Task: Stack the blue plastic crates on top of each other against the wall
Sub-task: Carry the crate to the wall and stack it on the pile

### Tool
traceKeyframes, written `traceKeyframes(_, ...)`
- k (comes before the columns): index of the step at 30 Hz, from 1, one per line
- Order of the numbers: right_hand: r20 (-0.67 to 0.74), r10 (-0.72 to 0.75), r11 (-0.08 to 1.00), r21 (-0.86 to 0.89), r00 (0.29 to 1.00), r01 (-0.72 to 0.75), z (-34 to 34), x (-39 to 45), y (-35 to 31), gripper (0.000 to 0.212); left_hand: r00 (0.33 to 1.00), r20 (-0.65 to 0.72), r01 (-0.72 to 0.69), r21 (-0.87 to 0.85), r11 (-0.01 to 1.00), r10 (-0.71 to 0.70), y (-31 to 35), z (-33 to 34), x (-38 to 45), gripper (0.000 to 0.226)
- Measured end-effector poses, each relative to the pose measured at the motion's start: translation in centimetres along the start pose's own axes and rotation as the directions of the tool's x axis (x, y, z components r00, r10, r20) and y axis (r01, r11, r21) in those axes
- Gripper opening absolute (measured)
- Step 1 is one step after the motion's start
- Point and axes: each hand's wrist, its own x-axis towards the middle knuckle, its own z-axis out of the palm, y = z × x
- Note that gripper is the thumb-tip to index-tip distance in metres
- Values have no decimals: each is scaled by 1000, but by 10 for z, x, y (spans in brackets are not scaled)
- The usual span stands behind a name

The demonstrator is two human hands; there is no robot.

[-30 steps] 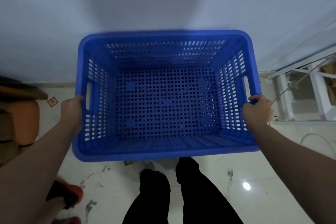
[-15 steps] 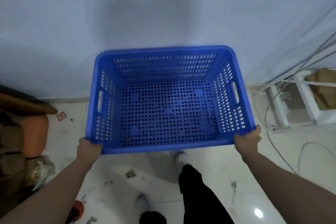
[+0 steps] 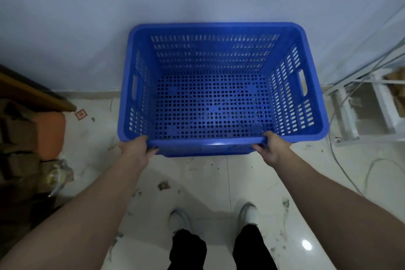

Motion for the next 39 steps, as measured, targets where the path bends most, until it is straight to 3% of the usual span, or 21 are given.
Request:
traceKeyframes(7, 38, 20, 996, 90, 999, -23, -6, -14, 9, 70, 987, -157, -22, 30, 999, 26, 5, 0, -3, 60)
traceKeyframes(12, 70, -16, 992, 123, 997, 8, 1, -12, -7, 76, 996, -65, -54, 50, 997, 57, 9, -8, 9, 54)
traceKeyframes(23, 75, -70, 990, 130, 995, 59, -5, -18, -2, 55, 986, 89, -144, 54, 988, 139, 1, -9, -3, 42)
traceKeyframes(27, 62, -94, 988, 129, 994, 86, -2, -20, 1, 52, 979, 103, -184, 63, 981, 177, -1, -11, -3, 35)
traceKeyframes(30, 76, -105, 988, 125, 992, 95, -2, -19, 5, 53, 977, 94, -195, 50, 980, 189, -2, -13, 0, 43)
traceKeyframes(39, -37, -70, 996, 43, 997, 72, -18, -25, 16, 44, 998, 0, -70, -12, 997, 70, -10, -6, -11, 51)
